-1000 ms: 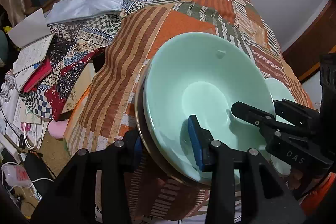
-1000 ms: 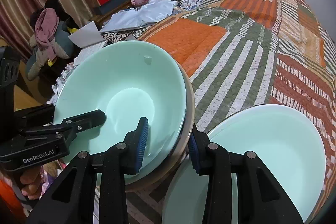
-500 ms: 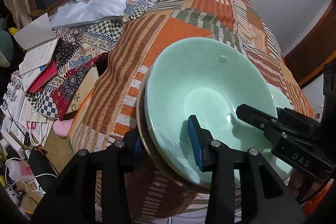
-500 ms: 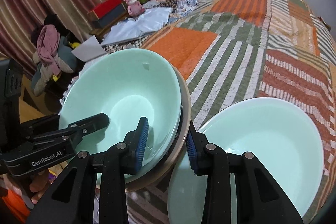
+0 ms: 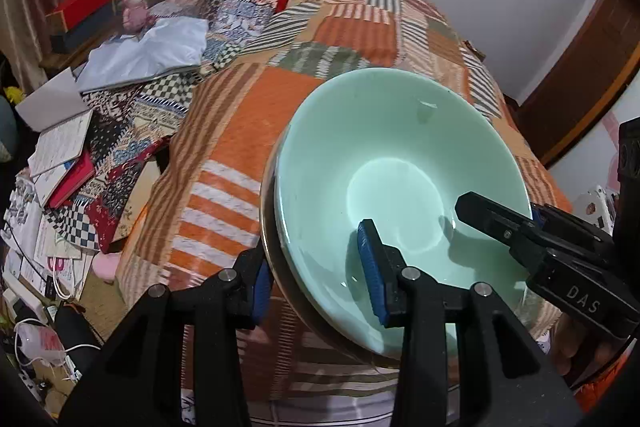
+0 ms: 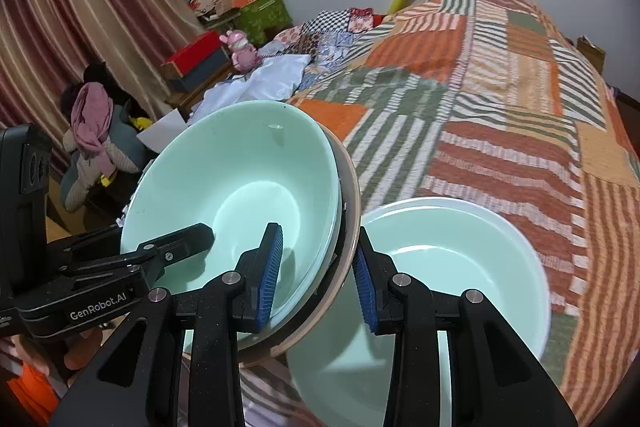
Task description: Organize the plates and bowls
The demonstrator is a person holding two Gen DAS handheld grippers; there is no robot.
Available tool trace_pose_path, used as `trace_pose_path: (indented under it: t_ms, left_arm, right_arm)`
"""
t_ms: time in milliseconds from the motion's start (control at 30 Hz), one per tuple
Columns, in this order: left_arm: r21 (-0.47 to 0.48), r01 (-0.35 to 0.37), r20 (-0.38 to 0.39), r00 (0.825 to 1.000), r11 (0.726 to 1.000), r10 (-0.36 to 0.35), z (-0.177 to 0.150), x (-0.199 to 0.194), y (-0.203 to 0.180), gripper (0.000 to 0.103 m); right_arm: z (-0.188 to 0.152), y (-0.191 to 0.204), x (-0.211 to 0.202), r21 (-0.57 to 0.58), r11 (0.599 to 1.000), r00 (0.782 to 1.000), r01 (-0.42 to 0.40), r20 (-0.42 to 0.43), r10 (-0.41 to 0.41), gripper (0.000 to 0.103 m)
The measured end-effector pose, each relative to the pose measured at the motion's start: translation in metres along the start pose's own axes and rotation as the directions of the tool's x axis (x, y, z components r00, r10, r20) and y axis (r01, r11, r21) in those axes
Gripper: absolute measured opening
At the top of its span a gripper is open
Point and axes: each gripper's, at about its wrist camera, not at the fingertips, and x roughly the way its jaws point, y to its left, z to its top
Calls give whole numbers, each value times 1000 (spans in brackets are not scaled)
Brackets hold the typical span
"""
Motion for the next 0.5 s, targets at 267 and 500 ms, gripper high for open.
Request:
trace_pose_path:
  t_ms: [267,500]
  left_arm:
    - [45,26,-2,1000,999,-26,-5,-3,-37,40]
    - [88,44,-9,999,995,-43,-11,-2,-66,40]
  right_arm:
    - [-11,-20,-27,28,999,999,30,36,-31,31]
    - [-22,-38,-47,59,997,997,52,58,-56,31]
